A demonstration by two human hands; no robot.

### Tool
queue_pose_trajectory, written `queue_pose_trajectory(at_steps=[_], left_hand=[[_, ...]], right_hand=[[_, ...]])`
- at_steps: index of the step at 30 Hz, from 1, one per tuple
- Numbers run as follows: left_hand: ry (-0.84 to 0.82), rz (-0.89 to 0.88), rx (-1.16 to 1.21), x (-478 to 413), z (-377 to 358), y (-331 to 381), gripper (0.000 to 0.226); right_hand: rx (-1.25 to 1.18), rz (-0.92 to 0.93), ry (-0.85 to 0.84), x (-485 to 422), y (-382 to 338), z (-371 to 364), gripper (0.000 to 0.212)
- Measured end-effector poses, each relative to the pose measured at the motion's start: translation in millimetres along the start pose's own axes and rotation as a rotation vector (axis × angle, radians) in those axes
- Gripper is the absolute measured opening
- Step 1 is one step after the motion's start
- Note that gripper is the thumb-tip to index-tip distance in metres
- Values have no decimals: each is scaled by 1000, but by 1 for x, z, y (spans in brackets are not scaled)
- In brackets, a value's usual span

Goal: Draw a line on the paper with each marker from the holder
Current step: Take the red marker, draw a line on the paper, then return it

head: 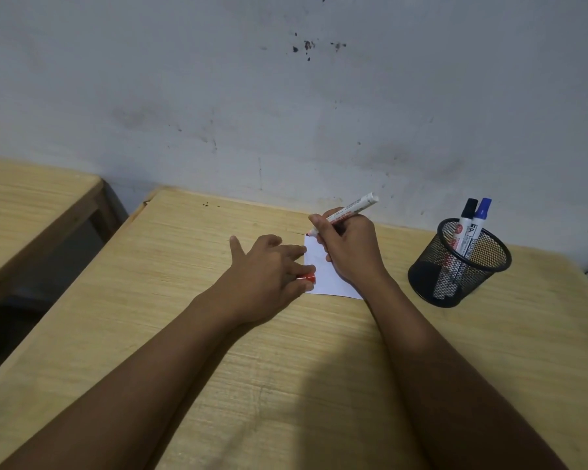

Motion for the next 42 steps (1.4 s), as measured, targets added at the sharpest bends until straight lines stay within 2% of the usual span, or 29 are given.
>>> queue_pose_trajectory(at_steps=[7, 38, 42], left_hand=[[-19, 69, 10, -1, -3, -5, 39], [-23, 56, -22, -4, -4, -5, 38], [-22, 55, -18, -4, -3, -5, 38]], right_hand=[[8, -19, 3, 0, 2, -1, 34], [59, -13, -42, 5, -5, -2, 34], [-80, -62, -23, 6, -6, 3, 30]])
Point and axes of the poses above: each hand's wrist, its own x-axis away from the middle knuckle, its own z-axis out of the back of the hand, y = z × x, the point moved 8 cm from there along -x, towards the middle knuckle, and after that the axes turned 7 degrees about y, right-handed, at the moved point
